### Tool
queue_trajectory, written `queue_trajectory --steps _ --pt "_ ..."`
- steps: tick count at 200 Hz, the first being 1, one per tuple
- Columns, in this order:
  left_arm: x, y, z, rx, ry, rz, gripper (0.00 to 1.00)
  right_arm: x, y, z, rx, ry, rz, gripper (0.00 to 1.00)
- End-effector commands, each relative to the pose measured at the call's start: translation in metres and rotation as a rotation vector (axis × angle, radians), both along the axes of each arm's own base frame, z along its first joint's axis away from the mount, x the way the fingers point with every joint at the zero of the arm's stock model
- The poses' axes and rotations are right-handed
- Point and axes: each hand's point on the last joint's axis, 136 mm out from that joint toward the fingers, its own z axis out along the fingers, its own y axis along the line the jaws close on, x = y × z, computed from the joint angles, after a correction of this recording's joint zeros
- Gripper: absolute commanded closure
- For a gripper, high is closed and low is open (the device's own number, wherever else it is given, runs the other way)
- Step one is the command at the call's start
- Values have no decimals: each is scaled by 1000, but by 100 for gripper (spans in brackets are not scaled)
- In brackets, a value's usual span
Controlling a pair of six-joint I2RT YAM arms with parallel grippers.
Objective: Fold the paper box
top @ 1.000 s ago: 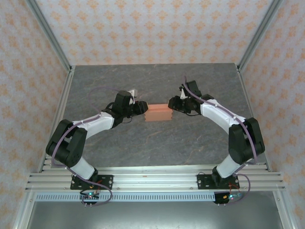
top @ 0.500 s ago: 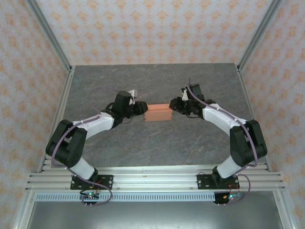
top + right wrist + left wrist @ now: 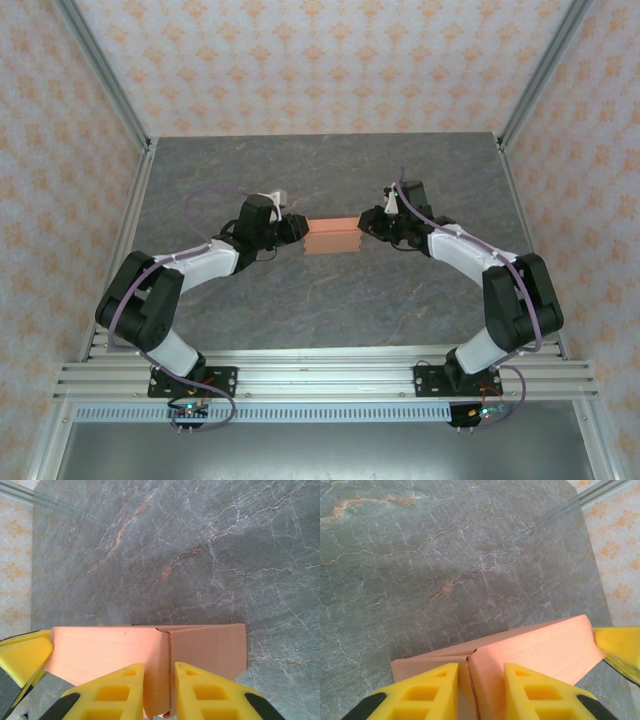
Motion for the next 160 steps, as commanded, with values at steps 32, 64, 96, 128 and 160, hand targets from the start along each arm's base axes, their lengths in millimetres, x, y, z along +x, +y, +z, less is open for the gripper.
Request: queue_trajectory --steps 32,64,96,128,160 --pt "-36 6 -68 36 205 -4 80 -27 -17 -61 -63 166 -43 85" --pt "-39 5 -72 35 209 -2 84 -30 -19 -66 -62 172 -54 88" --pt "-39 5 -71 15 205 7 85 -32 -20 -65 -51 166 -68 90" --pt "-33 4 -58 12 181 11 83 -26 -16 -49 -29 133 -63 89" --pt "-24 2 -40 11 148 20 73 -23 -16 -42 -32 117 -62 89"
